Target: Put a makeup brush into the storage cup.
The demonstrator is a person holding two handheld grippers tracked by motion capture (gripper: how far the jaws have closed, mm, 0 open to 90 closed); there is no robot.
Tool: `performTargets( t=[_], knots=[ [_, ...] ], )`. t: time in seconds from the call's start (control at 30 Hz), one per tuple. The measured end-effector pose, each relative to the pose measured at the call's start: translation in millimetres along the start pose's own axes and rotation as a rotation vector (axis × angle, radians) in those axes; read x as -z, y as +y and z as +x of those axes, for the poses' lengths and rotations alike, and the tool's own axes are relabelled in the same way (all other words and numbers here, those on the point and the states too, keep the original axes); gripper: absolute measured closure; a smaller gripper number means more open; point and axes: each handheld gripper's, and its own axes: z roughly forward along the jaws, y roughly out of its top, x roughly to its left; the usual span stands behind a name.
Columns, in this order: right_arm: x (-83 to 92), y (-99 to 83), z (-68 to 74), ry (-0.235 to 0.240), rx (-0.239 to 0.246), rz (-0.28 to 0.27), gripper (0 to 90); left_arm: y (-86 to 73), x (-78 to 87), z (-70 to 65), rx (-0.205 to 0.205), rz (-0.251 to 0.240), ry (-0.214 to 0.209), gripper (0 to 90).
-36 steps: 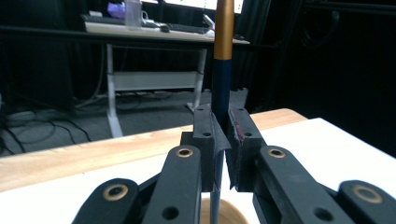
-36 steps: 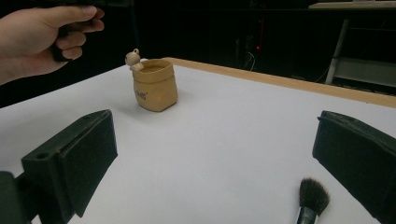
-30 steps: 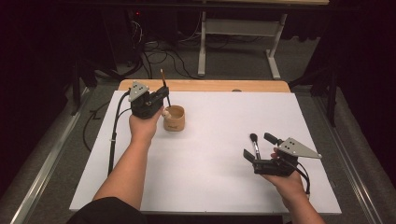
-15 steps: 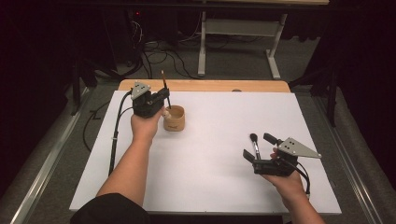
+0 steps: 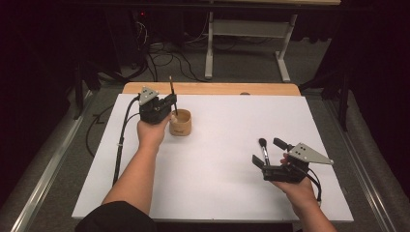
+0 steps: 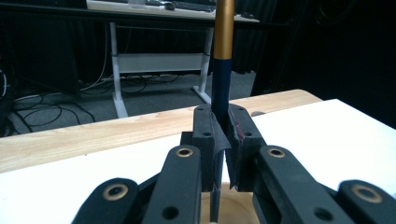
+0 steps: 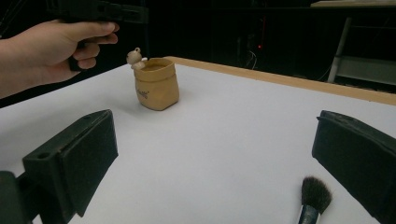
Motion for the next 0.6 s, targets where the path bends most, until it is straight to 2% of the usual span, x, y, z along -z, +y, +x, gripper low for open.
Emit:
performTargets(
  t=[0.23,0.6],
  knots=[
    [0.3,0.0,-0.2,-0.004,-0.002,-0.001,1.6,-6.2,1.1,4.9,0.013,0.011,0.014,83.5],
    [-0.1,-0.3,0.7,-0.005,-0.003,0.004,1.7,-9.5,1.5,6.0,0.003,0.041,0.014,83.4]
  ],
)
